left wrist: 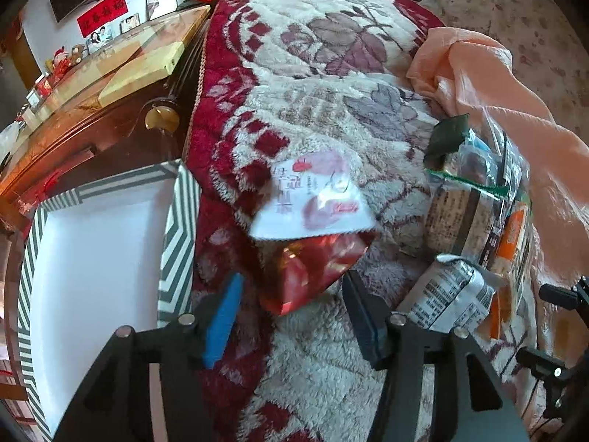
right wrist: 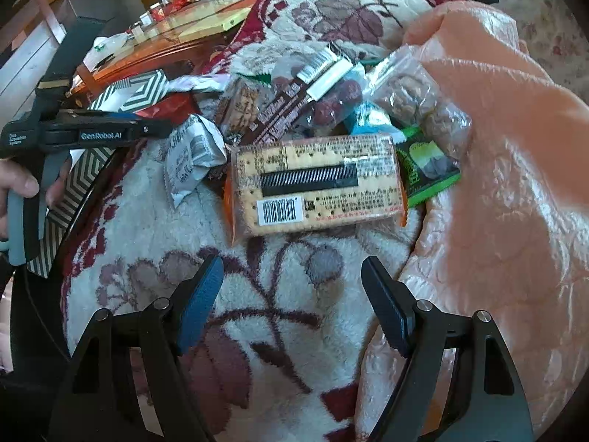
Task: Organize snacks
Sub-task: 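Lower the left tool onto the red gold-print packet and close it, then lift the red packet with the left tool while the right tool grasps a white barcode packet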
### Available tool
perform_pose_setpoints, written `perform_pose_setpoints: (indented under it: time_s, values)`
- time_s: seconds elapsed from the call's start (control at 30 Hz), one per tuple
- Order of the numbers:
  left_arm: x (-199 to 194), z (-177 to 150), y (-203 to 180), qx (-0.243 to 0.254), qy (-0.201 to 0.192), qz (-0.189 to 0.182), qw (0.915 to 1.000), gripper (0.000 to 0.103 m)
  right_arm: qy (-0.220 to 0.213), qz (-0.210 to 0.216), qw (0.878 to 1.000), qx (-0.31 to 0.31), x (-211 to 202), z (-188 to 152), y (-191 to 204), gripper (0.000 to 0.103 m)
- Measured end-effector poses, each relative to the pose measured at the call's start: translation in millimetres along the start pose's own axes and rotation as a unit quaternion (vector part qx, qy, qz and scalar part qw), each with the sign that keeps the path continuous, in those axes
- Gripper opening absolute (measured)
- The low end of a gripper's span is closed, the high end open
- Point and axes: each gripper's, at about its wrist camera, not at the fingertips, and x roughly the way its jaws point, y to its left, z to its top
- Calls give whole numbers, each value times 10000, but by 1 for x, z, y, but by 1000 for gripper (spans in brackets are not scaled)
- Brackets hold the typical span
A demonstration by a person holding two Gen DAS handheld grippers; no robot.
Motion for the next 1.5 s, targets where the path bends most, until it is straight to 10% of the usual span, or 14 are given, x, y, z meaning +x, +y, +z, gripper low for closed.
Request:
perform_pose_setpoints:
  time_s: [0.2, 0.37, 1.07, 1.5]
  values:
    - [9, 6, -13, 282, 37, 151, 9995, 66, -38, 22, 10000, 2, -2, 1, 0, 78]
    - [9, 5, -11, 190, 58, 165, 9997, 27, -69, 50, 9999, -56, -4, 2, 3, 78]
    - [-29, -33, -2, -507, -226, -66, 9984, 20, 99, 1246, 9916, 340, 22, 40, 56, 78]
    - [-27, -39, 5, -696, -151, -163, 9973, 20, -190, 1126, 9934, -103, 26, 89, 54, 78]
